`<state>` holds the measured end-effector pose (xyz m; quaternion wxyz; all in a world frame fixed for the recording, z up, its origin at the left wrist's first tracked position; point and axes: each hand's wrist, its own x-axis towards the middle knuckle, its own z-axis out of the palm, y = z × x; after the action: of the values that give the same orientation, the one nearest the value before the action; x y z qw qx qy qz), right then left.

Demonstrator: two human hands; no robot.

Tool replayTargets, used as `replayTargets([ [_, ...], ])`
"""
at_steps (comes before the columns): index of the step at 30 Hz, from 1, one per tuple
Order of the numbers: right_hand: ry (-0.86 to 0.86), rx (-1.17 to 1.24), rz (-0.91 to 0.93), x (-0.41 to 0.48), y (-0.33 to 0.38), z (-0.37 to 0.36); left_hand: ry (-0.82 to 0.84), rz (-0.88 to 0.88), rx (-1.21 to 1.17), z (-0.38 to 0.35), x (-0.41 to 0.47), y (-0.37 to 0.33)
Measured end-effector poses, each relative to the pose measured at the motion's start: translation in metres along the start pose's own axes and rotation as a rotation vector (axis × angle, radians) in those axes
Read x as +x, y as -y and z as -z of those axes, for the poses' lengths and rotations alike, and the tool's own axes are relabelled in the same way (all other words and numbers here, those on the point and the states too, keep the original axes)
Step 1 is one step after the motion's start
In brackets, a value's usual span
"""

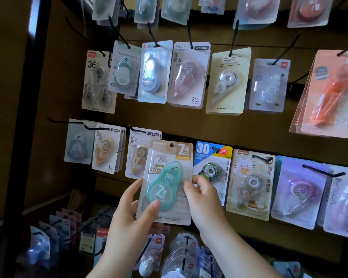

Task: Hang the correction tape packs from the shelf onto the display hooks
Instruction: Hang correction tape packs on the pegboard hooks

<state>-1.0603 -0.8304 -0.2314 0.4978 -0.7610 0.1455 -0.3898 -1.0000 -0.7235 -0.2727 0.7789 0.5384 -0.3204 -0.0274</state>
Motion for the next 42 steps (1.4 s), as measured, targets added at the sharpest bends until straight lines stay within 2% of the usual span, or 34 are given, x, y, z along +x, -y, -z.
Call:
replayTargets([
  [5, -0.017, -0.024, -0.023, 0.002, -0.005, 0.000, 0.038, 0.056, 0.013, 0.001, 0.007, 0.009],
  [24, -0.188, -0.455, -0.028, 0.105, -0.043, 0.005, 0.119, 0.190, 0.167, -0.048, 0.107, 0.059],
  [29, -0.122, -0.482, -0.123, 0.107, -0.064, 0.007, 0.097, 0.176, 0.221, -0.054, 0.110, 0.075],
  [34, -0.018, -0.398, -0.233, 0.068, -0.080, 0.025, -0.008, 0.203, 0.336, -0.039, 0.067, 0.078],
  [39, 0.062, -0.162, -0.267, -0.018, -0.088, 0.048, -0.020, 0.150, 0.301, -0.005, -0.030, 0.077],
  [42, 0.082, -0.038, -0.318, -0.078, -0.114, 0.054, -0.082, 0.210, 0.341, 0.018, -0.090, 0.100],
])
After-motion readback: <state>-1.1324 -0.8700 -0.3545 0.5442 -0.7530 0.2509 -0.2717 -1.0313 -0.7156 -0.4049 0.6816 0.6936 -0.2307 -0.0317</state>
